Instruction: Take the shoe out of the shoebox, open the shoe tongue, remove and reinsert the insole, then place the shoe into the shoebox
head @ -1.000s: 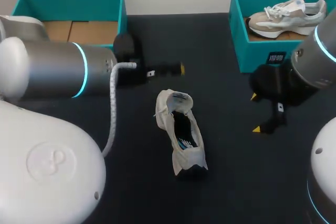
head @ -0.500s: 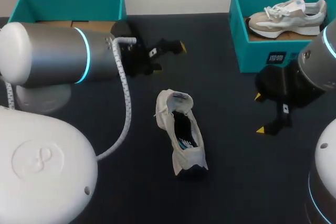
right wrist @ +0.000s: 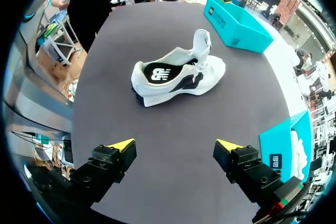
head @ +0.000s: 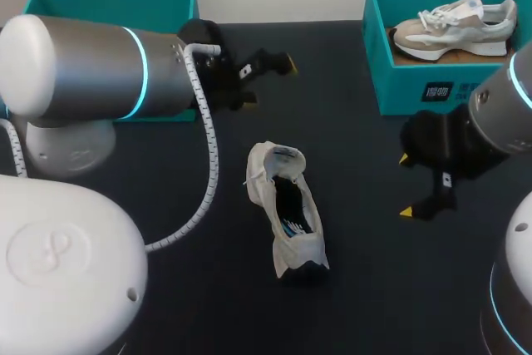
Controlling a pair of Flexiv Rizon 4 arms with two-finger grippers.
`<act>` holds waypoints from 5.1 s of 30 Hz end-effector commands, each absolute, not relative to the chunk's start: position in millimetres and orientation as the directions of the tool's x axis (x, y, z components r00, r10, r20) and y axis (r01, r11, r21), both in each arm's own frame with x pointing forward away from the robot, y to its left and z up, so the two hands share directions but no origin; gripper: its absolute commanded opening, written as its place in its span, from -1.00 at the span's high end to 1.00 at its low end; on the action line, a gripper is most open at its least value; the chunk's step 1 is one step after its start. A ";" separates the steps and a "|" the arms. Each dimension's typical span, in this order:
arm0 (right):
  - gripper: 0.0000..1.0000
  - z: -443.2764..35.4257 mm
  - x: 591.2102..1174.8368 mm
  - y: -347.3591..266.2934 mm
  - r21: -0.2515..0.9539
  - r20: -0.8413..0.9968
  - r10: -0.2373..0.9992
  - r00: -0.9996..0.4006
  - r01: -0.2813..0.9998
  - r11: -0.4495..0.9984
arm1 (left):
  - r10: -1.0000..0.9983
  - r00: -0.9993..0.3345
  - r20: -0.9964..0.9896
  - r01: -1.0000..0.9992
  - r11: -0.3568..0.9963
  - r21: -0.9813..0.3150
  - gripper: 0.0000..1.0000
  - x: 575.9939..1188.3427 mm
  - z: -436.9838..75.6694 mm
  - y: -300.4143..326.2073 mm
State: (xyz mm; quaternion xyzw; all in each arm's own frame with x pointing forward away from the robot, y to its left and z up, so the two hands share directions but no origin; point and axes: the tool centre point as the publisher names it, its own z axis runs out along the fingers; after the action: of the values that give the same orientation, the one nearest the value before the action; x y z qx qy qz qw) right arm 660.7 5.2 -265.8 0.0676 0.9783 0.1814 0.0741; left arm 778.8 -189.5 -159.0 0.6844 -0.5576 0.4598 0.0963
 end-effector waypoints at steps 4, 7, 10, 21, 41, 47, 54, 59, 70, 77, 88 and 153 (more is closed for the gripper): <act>-1.00 -266.0 660.3 1.6 0.367 -0.145 0.185 -0.972 0.121 0.922 | -0.770 -0.014 0.638 -0.999 0.037 0.022 -1.00 793.1 -153.3 -186.8; -1.00 -262.8 662.4 1.4 0.364 -0.157 0.189 -0.969 0.121 0.924 | -0.794 -0.033 0.607 -0.993 0.094 0.069 -1.00 800.3 -150.4 -185.2; -1.00 -261.7 663.9 2.3 0.350 -0.172 0.205 -0.963 0.135 0.927 | -0.806 0.000 0.592 -0.976 0.130 0.176 -1.00 810.0 -144.4 -184.0; -1.00 -261.7 663.9 2.3 0.350 -0.172 0.205 -0.963 0.135 0.927 | -0.725 -0.480 0.495 -0.712 0.651 0.262 -1.00 800.1 -140.8 -166.8; -1.00 -261.7 663.9 2.3 0.350 -0.172 0.205 -0.963 0.135 0.927 | -0.689 -0.602 0.403 -0.593 0.724 0.352 -1.00 793.4 -134.1 -158.9; -1.00 -261.7 663.9 2.3 0.350 -0.172 0.205 -0.963 0.135 0.927 | -0.475 -0.753 0.455 -0.431 0.879 0.205 -1.00 800.8 -145.5 -148.9; -1.00 -261.7 663.9 2.3 0.350 -0.172 0.205 -0.963 0.135 0.927 | -0.227 -0.870 0.439 -0.223 0.973 0.060 -1.00 796.8 -148.8 -131.1; -1.00 -261.7 663.9 2.3 0.350 -0.172 0.205 -0.963 0.135 0.927 | -0.106 -0.928 0.357 -0.114 0.993 -0.002 -1.00 787.6 -143.4 -123.2; -1.00 -261.7 663.9 2.3 0.350 -0.172 0.205 -0.963 0.135 0.927 | -0.061 -0.942 0.329 -0.073 0.997 -0.026 -1.00 779.3 -137.8 -116.4; -1.00 -261.7 663.9 2.3 0.350 -0.172 0.205 -0.963 0.135 0.927 | -0.061 -0.942 0.329 -0.073 0.997 -0.026 -1.00 779.3 -137.8 -116.4; -1.00 -261.7 663.9 2.3 0.350 -0.172 0.205 -0.963 0.135 0.927 | 0.428 -0.881 0.199 0.355 0.879 -0.320 0.89 757.1 -176.9 -136.6; -1.00 -261.7 663.9 2.3 0.350 -0.172 0.205 -0.963 0.135 0.927 | 0.953 -0.302 -0.015 0.951 0.300 -0.072 1.00 695.3 -311.0 -216.0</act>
State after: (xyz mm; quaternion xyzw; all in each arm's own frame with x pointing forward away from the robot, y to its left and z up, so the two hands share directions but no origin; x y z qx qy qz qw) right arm 665.3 1.9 -260.4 0.0869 0.9763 0.1701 0.1014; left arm 691.5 -209.7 -304.7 -0.5824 -0.8120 0.0363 0.0042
